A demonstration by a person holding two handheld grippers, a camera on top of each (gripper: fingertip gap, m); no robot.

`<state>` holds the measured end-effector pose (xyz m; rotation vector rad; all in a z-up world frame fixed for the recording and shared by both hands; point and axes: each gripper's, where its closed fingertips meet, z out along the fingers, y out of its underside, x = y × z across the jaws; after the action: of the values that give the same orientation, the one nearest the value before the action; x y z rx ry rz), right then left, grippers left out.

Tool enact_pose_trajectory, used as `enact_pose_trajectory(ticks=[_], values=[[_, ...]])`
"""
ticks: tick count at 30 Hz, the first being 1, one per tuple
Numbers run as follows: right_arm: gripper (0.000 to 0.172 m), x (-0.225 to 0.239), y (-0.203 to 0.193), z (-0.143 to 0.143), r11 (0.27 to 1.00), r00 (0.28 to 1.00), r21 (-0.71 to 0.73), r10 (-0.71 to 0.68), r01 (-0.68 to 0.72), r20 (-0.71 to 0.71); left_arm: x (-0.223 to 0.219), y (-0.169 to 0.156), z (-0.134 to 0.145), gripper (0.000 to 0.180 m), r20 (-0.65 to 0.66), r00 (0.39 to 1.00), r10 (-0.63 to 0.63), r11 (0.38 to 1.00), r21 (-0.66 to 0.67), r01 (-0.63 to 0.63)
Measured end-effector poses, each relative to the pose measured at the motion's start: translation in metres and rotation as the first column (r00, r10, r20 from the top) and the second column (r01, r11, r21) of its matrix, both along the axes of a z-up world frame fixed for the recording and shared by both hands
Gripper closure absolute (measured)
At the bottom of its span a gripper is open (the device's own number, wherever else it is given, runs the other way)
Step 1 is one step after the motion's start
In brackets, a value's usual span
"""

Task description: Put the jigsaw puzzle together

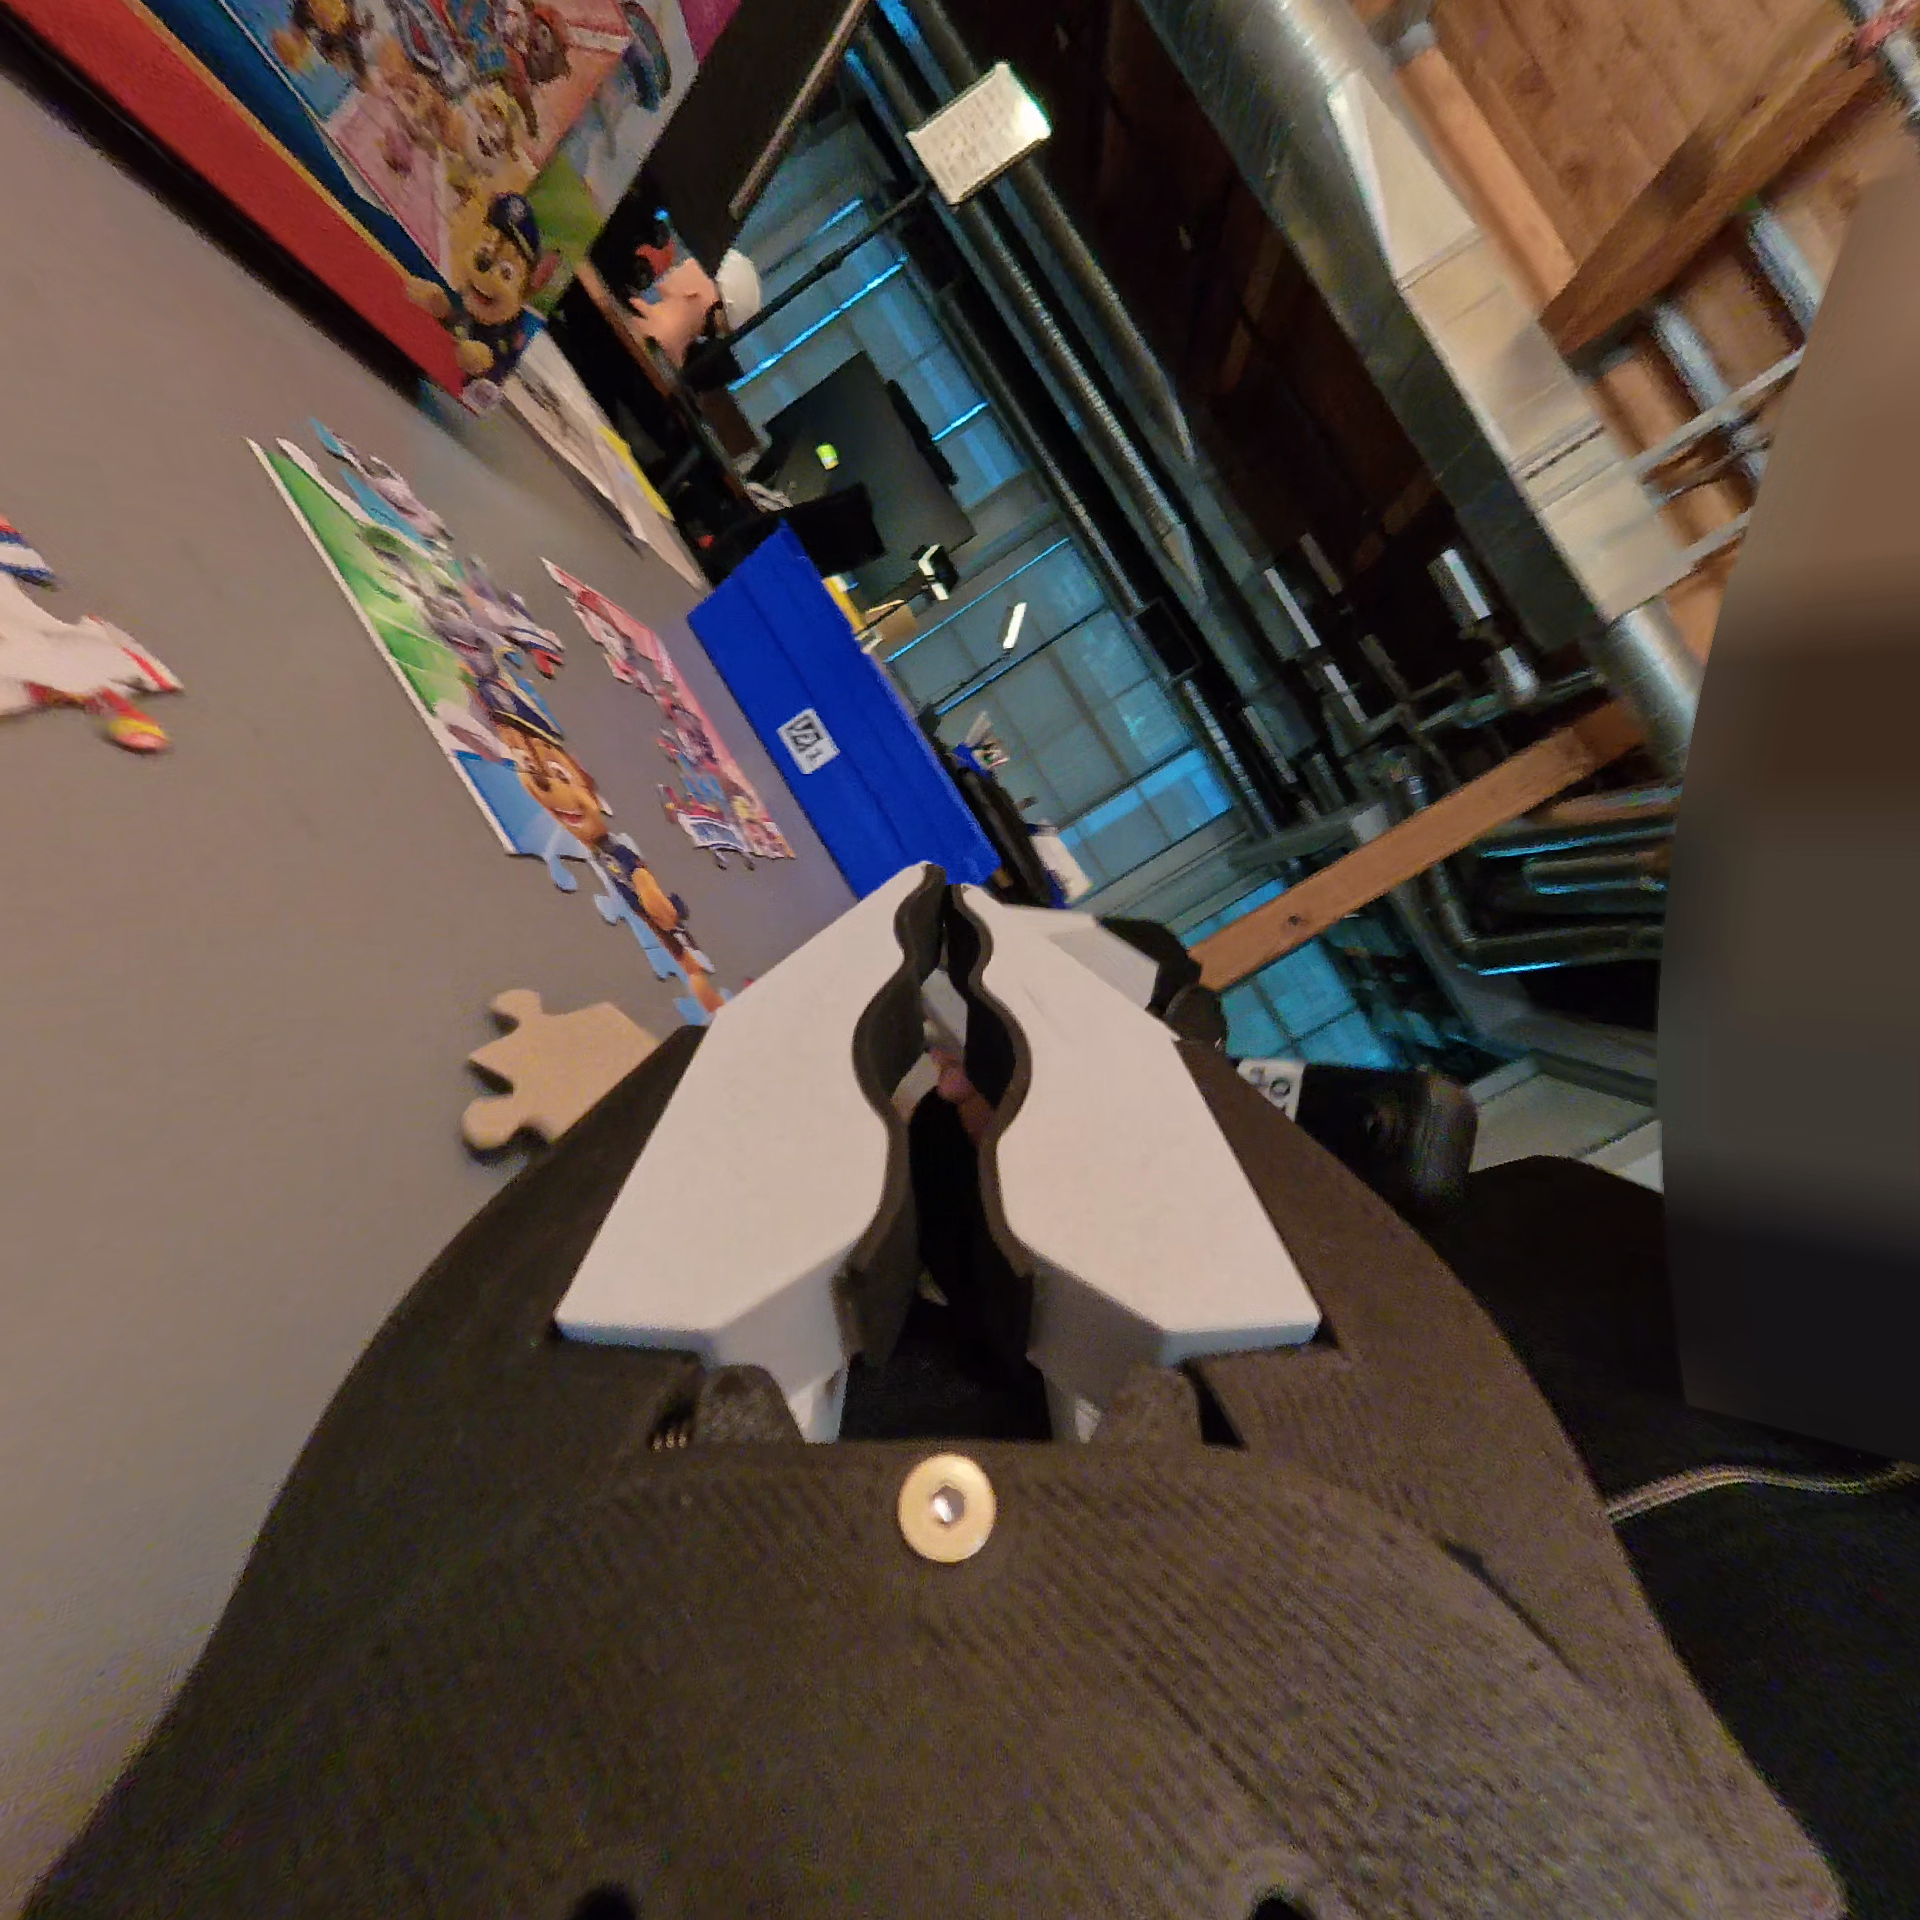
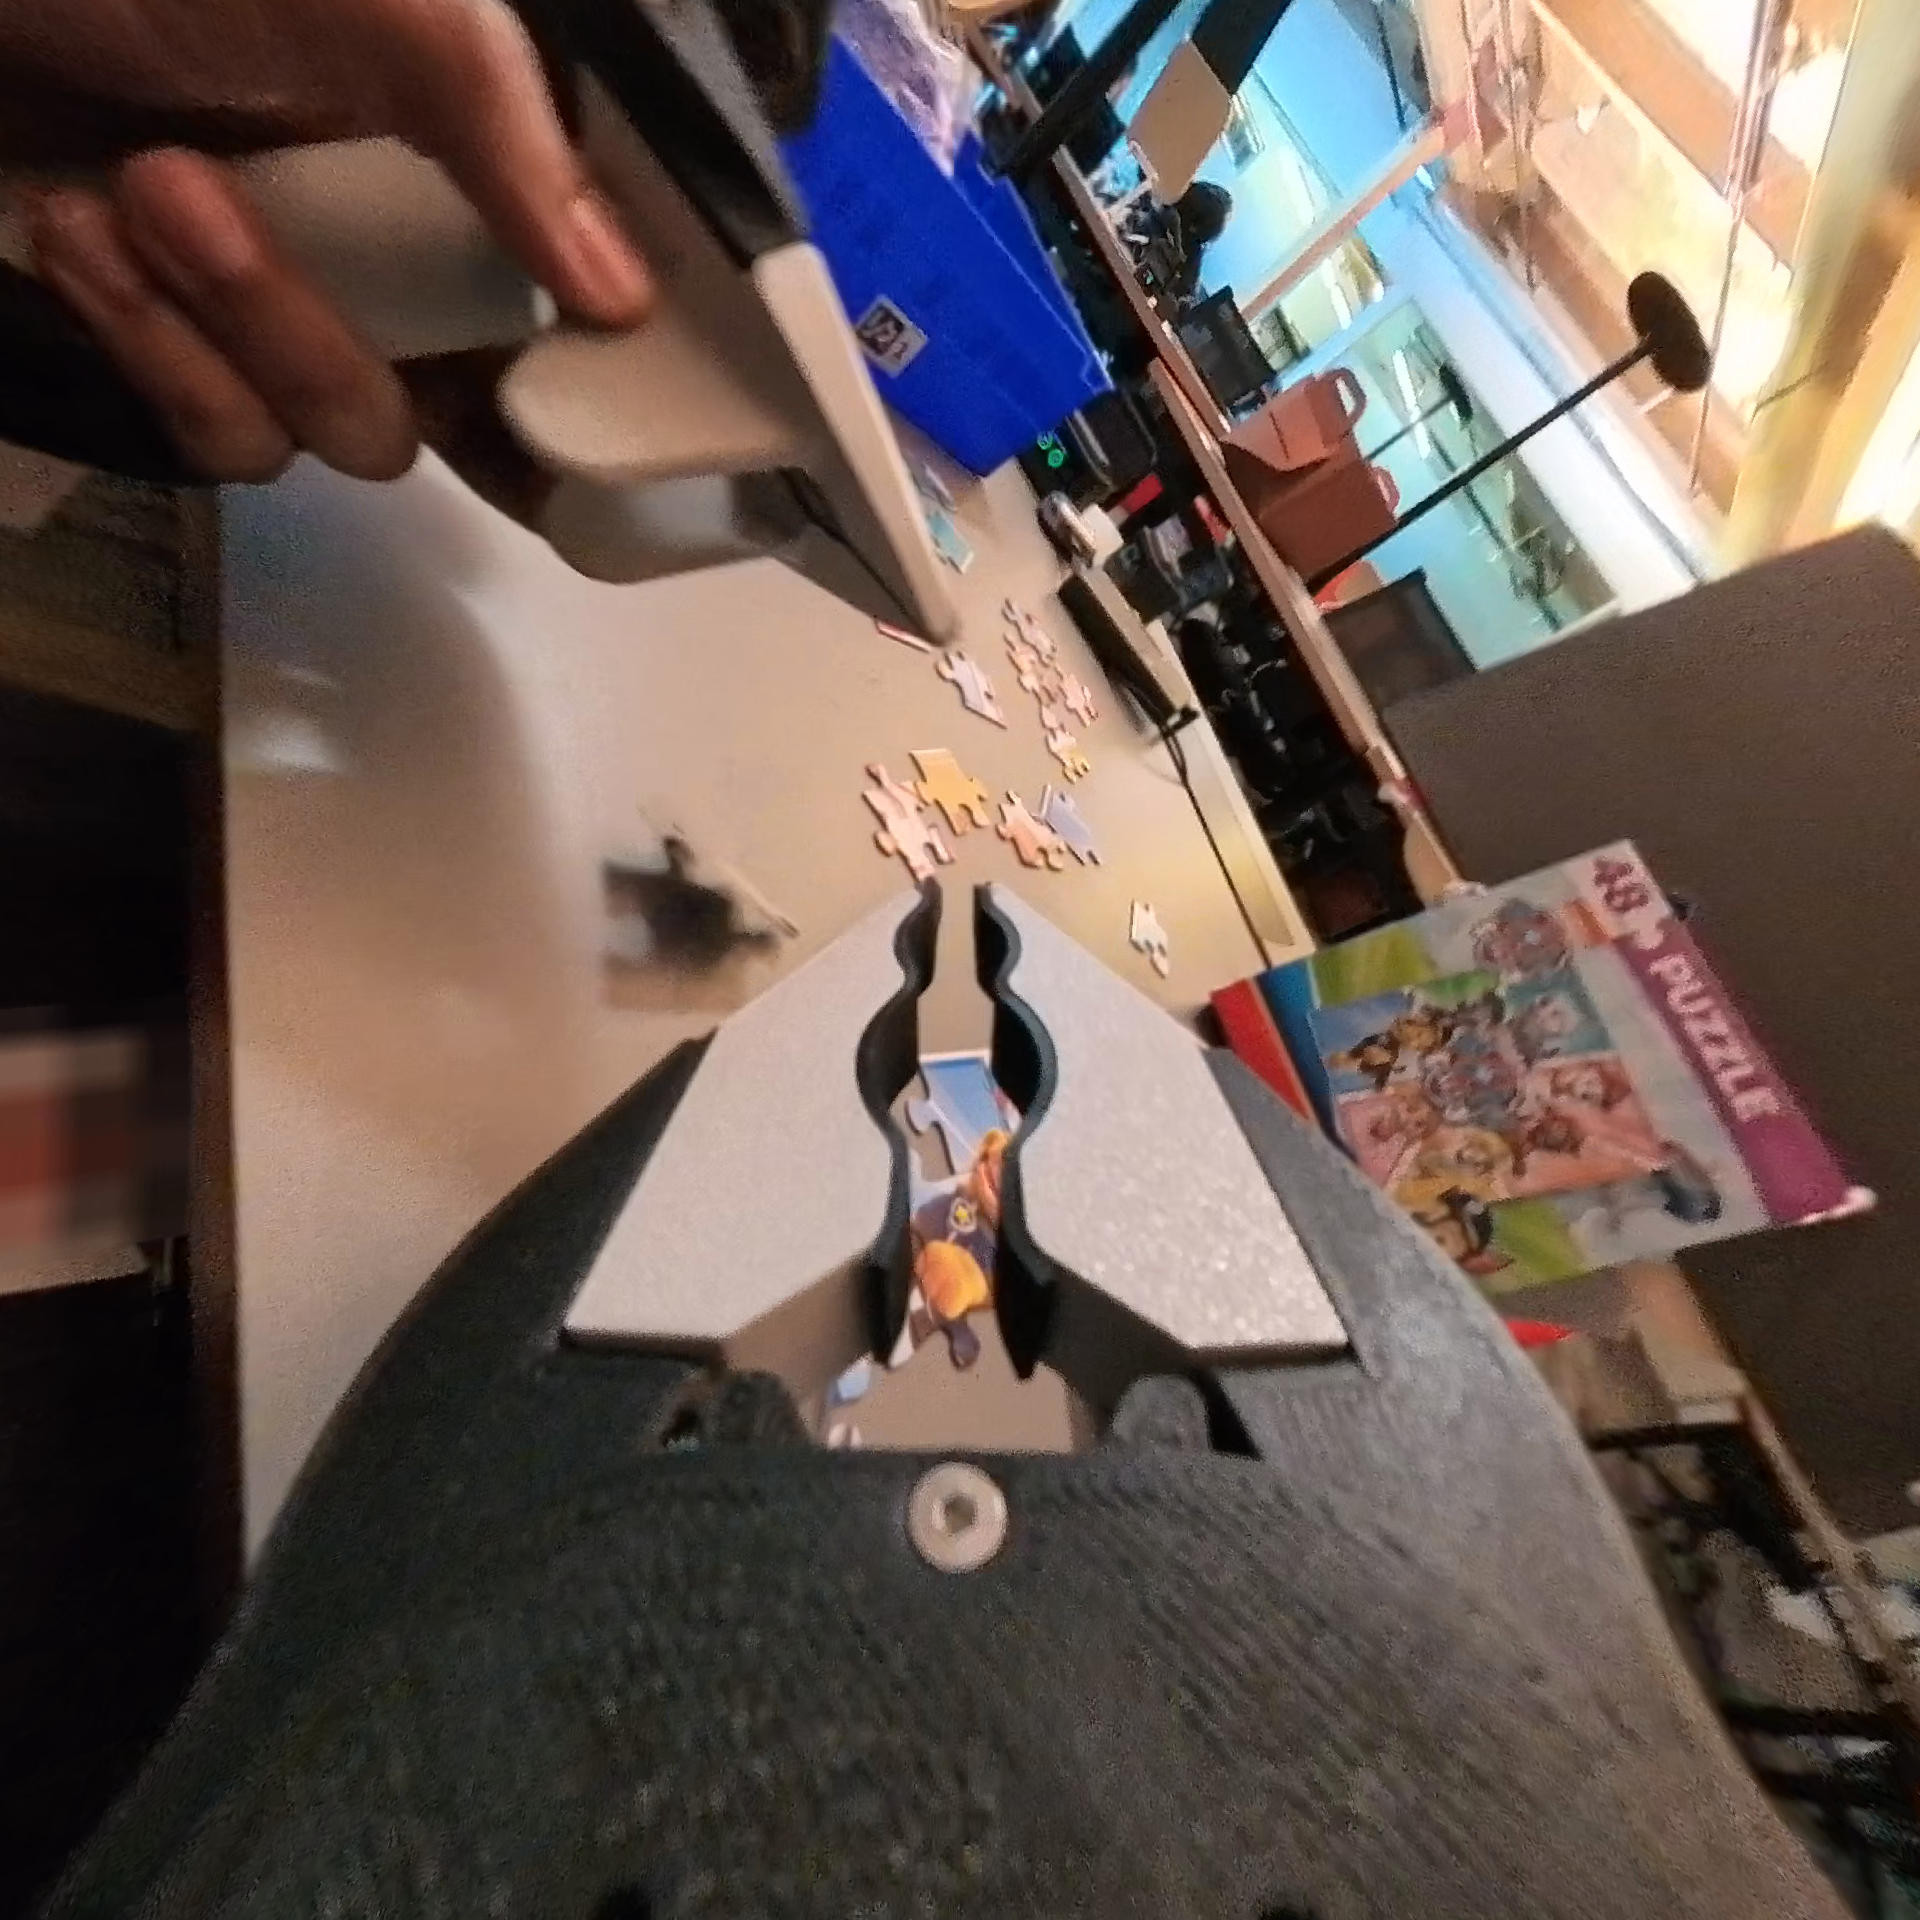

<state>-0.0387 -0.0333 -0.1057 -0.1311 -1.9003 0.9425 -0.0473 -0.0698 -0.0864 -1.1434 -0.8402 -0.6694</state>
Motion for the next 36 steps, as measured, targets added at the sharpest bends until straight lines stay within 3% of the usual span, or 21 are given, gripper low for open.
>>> enact_pose_trajectory(ticks=[2, 4, 5, 9, 11, 14, 16, 19, 21, 26, 32, 36], values=[[0.166, -0.007, 0.011, 0.003, 0.999, 0.999, -0.053, -0.007, 0.010, 0.047, -0.002, -0.001, -0.008, 0.180, -0.062, 0.998, 0.012, 0.992, -0.123, -0.019], [0.163, -0.011, 0.020, 0.003, 0.994, 0.995, -0.104, -0.007, 0.017, 0.096, 0.000, -0.001, -0.025, 0.180, -0.159, 0.987, -0.001, 0.945, -0.324, -0.051], [0.163, -0.013, 0.022, 0.002, 0.991, 0.993, -0.130, -0.002, 0.018, 0.122, 0.000, -0.001, -0.035, 0.178, -0.210, 0.977, -0.019, 0.897, -0.435, -0.076], [0.161, -0.015, 0.025, -0.003, 0.974, 0.977, -0.225, 0.033, 0.016, 0.211, 0.000, -0.002, -0.069, 0.136, -0.344, 0.928, -0.145, 0.661, -0.731, -0.167], [0.161, -0.015, 0.026, -0.005, 0.972, 0.974, -0.236, 0.034, 0.020, 0.222, -0.003, -0.002, -0.083, 0.127, -0.343, 0.923, -0.175, 0.561, -0.805, -0.192], [0.161, -0.014, 0.028, -0.005, 0.976, 0.979, -0.216, 0.014, 0.030, 0.202, 0.004, 0.010, -0.094, 0.120, -0.313, 0.927, -0.205, 0.503, -0.847, -0.175], [0.161, -0.013, 0.031, -0.004, 0.979, 0.983, -0.201, -0.001, 0.038, 0.184, 0.003, 0.010, -0.105, 0.122, -0.316, 0.925, -0.211, 0.413, -0.886, -0.209], [0.161, -0.010, 0.033, -0.003, 0.979, 0.985, -0.199, -0.007, 0.042, 0.174, -0.002, 0.006, -0.108, 0.131, -0.359, 0.914, -0.190, 0.333, -0.899, -0.284], [0.161, -0.009, 0.034, -0.003, 0.978, 0.984, -0.206, -0.005, 0.042, 0.177, 0.002, 0.008, -0.107, 0.148, -0.357, 0.914, -0.193, 0.341, -0.898, -0.278], [0.159, -0.004, 0.030, -0.005, 0.978, 0.979, -0.206, 0.019, 0.023, 0.203, 0.013, 0.007, -0.106, 0.150, -0.327, 0.926, -0.187, 0.376, -0.895, -0.240], [0.151, 0.027, 0.003, -0.028, 0.981, 0.940, -0.159, 0.152, -0.107, 0.306, 0.043, -0.004, -0.097, 0.149, -0.312, 0.928, -0.202, 0.420, -0.884, -0.206], [0.140, 0.050, -0.016, -0.032, 0.957, 0.896, -0.198, 0.271, -0.212, 0.352, 0.057, -0.006, -0.066, 0.149, -0.305, 0.942, -0.142, 0.588, -0.791, -0.167]])
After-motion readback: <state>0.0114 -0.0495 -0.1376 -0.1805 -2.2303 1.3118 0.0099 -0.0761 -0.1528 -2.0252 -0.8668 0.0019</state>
